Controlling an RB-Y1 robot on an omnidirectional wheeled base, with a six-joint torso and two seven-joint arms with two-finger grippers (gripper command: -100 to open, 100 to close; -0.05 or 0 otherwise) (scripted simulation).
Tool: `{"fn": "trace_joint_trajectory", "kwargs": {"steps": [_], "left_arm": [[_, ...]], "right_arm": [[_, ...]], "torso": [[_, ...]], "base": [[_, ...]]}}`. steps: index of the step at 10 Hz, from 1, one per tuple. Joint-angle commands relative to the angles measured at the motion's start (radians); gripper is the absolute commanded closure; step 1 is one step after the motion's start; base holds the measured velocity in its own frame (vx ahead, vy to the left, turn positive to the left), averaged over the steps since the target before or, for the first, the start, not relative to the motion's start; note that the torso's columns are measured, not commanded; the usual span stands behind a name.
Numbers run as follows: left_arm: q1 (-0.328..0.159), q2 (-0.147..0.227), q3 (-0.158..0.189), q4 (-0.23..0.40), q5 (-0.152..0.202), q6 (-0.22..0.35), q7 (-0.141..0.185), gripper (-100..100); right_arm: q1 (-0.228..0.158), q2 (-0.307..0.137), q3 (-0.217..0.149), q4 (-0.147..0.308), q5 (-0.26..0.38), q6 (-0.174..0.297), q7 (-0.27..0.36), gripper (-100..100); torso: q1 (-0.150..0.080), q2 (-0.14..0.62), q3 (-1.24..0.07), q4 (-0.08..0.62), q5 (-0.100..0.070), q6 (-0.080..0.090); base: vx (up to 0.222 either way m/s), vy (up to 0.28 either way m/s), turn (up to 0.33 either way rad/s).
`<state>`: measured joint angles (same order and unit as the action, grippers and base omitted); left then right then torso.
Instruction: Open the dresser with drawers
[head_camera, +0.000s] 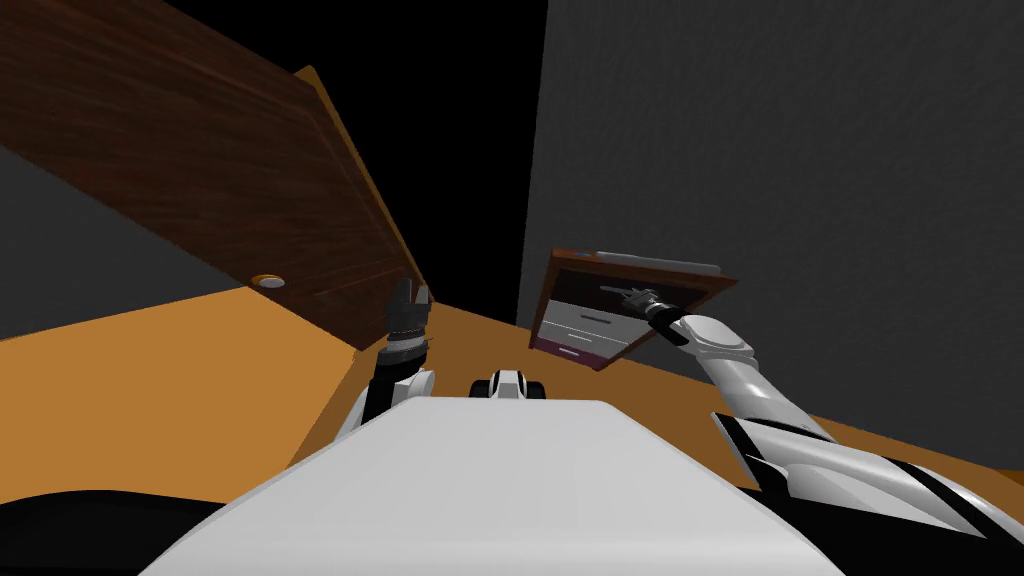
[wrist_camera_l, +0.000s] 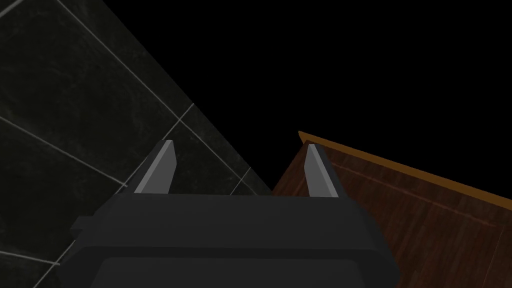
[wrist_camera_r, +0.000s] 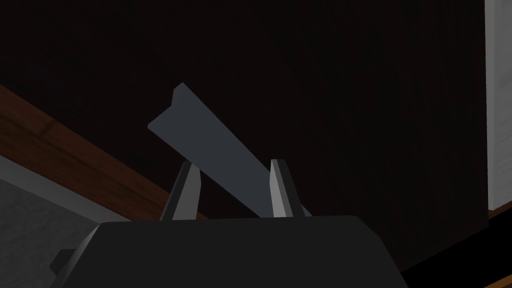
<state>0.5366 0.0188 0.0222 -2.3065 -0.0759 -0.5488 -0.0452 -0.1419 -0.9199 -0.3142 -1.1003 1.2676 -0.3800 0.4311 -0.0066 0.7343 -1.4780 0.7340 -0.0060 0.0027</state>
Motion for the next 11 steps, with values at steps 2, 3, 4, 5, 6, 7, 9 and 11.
{"fn": "trace_joint_trajectory", "kwargs": {"steps": [2, 3, 4, 5, 6, 7, 9, 11], "left_arm": [[0.000, 0.000, 0.000, 0.000, 0.000, 0.000, 0.000, 0], [0.000, 0.000, 0.000, 0.000, 0.000, 0.000, 0.000, 0], [0.000, 0.000, 0.000, 0.000, 0.000, 0.000, 0.000, 0], [0.000, 0.000, 0.000, 0.000, 0.000, 0.000, 0.000, 0], [0.000, 0.000, 0.000, 0.000, 0.000, 0.000, 0.000, 0], [0.000, 0.000, 0.000, 0.000, 0.000, 0.000, 0.000, 0], [-0.001, 0.000, 0.000, 0.000, 0.000, 0.000, 0.000, 0], [-0.001, 0.000, 0.000, 0.000, 0.000, 0.000, 0.000, 0]], "right_arm": [[-0.044, 0.068, 0.011, -0.082, 0.108, -0.077, -0.073, 100], [-0.044, 0.068, 0.011, -0.077, 0.122, -0.077, -0.064, 100], [-0.044, 0.068, 0.011, -0.083, 0.144, -0.077, -0.071, 100], [-0.069, 0.097, 0.017, -0.122, 0.175, -0.111, -0.100, 100], [-0.069, 0.097, 0.017, -0.122, 0.202, -0.111, -0.106, 100], [-0.072, 0.087, 0.014, -0.113, 0.184, -0.108, -0.091, 100], [-0.070, 0.080, 0.014, -0.125, 0.187, -0.124, -0.104, 100], [-0.073, 0.077, 0.010, -0.125, 0.186, -0.121, -0.102, 100]], "torso": [[0.002, 0.000, 0.000, 0.000, 0.001, -0.003], [0.002, 0.000, 0.000, 0.001, 0.001, -0.004], [0.001, 0.002, 0.001, 0.001, 0.001, -0.002], [0.000, 0.004, 0.002, 0.001, 0.000, -0.005], [0.003, 0.002, 0.001, 0.002, 0.002, -0.002], [0.005, 0.002, 0.001, 0.002, 0.003, -0.003], [0.006, 0.008, 0.005, 0.003, 0.003, -0.003], [0.007, 0.008, 0.005, 0.004, 0.004, -0.004]], "base": [[0.132, 0.043, -0.336], [0.115, 0.042, -0.382], [0.043, 0.021, -0.088], [0.067, 0.034, -0.347], [0.082, 0.050, -0.248], [0.029, 0.021, -0.039], [-0.123, 0.037, -0.051], [-0.118, 0.020, -0.022]]}}
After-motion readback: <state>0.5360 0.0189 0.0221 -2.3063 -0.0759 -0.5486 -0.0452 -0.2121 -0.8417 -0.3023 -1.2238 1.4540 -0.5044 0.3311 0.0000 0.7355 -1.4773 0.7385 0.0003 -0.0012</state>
